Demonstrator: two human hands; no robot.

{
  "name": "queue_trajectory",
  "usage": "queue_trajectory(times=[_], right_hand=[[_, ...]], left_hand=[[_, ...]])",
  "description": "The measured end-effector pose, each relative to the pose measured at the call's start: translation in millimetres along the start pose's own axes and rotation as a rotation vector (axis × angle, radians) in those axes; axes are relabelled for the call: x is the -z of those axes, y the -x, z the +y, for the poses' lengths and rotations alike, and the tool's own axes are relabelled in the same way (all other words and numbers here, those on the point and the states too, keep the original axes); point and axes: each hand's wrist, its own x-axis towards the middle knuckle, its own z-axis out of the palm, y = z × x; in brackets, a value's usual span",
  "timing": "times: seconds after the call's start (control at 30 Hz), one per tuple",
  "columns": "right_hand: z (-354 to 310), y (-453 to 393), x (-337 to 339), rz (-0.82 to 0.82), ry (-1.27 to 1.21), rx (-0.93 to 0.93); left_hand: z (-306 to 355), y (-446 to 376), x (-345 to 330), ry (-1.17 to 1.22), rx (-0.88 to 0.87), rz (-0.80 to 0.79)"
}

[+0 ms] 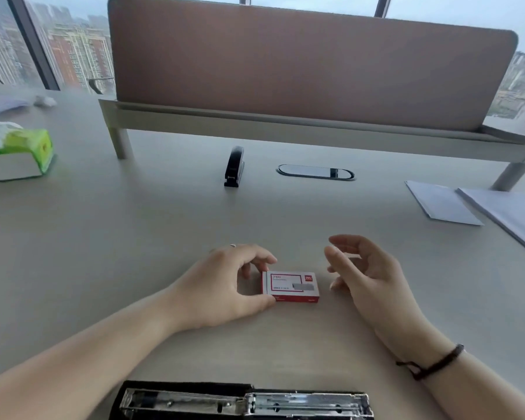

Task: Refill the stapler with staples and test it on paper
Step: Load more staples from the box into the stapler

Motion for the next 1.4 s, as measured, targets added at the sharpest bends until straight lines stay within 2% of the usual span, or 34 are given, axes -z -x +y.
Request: queue_trajectory(times=[0.2,0.37,0.6,0.9,1.17,1.4], right_hand=[[-3.1,8.1,-1.0,-0.234,-0.092,-0.025],[1.9,8.1,-2.8,-0.377,-0.006,0.011],[6.4,7.8,-2.6,-0.418,0.104,0.069],[5.6,9.5,-2.5,-0.377,0.234,0.137],[4.8,11.1,-2.1,-0.36,0.292,0.156],[2.6,12.2,-2.7,-0.352,0.309,0.172]], left_hand=[[1.9,1.4,0.7,0.067,0.011,0.005],[4.5,1.9,4.6,0.099,0.041,-0.01],[5.0,2.6,4.7,0.138,0.06,-0.015],[-2.8,6.5,19.2,0.244,0.062,-0.053],[3.3,6.8,13.9,0.107,0.029,0.051],[15.4,2.8,3.6,-0.05,0.11,0.12]])
